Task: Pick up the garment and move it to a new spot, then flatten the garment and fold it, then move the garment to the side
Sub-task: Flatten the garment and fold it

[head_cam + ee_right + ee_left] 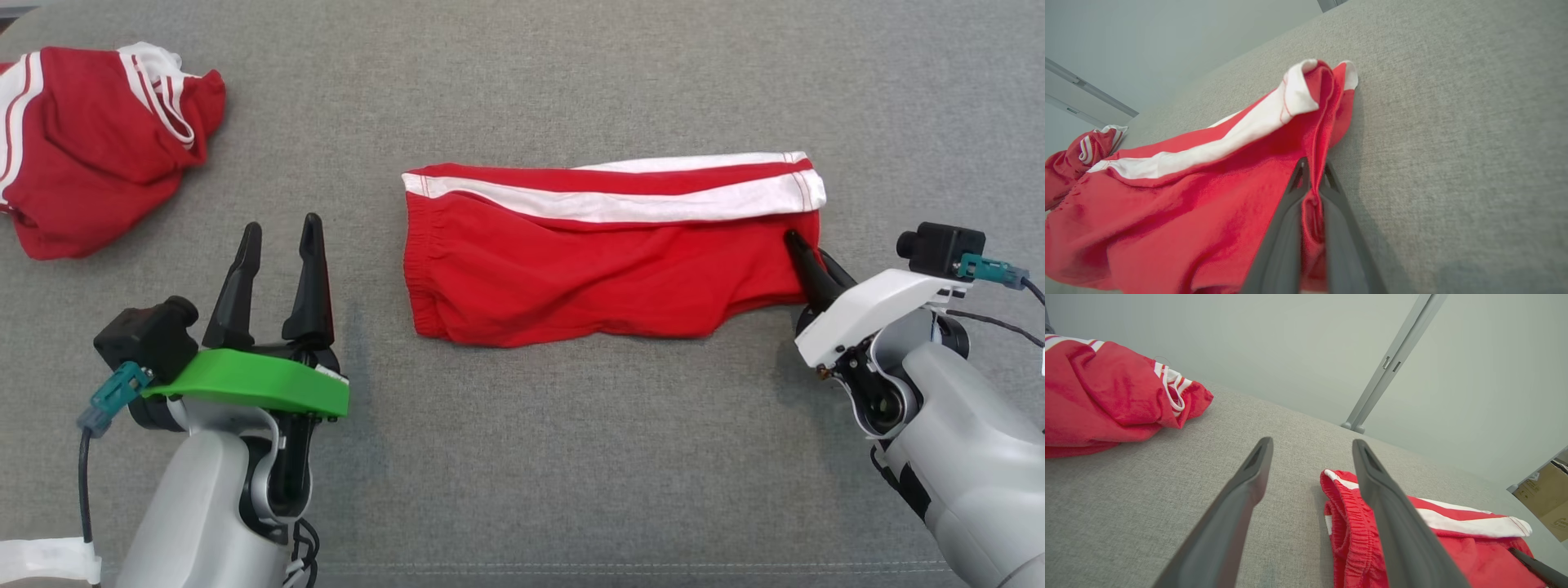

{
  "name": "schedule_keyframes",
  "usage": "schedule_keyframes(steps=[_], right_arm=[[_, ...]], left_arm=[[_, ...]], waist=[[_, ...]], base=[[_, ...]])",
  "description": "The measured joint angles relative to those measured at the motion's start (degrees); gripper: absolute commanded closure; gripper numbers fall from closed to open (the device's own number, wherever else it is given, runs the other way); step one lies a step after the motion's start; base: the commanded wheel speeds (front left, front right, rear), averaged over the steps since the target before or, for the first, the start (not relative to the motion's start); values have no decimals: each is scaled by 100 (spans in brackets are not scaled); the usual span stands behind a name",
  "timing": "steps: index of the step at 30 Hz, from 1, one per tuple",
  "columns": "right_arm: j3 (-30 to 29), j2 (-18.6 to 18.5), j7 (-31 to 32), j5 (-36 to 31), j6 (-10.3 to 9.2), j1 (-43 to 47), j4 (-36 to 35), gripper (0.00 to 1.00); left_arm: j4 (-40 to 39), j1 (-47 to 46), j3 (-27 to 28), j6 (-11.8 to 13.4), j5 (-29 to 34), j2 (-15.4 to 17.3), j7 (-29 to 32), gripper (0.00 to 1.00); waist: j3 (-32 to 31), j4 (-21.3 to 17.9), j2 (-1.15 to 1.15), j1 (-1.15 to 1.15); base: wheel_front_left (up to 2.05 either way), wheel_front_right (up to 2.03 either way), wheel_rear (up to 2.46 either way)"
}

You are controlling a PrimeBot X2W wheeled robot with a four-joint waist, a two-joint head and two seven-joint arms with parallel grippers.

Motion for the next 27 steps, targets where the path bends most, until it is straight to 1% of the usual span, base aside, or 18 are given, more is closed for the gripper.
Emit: schedule_keyframes(steps=[9, 18, 22, 27], right_arm=[[-11, -30, -191, 90, -1, 285, 64, 100], [-5, -104, -244, 134, 0, 393, 64, 100], [119, -136, -254, 115, 0, 386, -125, 100], [454, -202, -275, -140, -1, 157, -476, 100]], left_arm=[[-90, 224, -63, 48, 1, -3, 0, 0], [-258, 418, -177, 57, 1, -4, 27, 0], [-321, 520, -187, 101, 0, -4, 71, 0], [-449, 544, -202, 105, -2, -11, 78, 0]], waist=[[-335, -144, 0, 0], [-576, -126, 0, 0], [-614, -62, 0, 0], [-635, 39, 0, 0]], base=[[0, 0, 0], [0, 0, 0], [0, 0, 0], [0, 0, 0]])
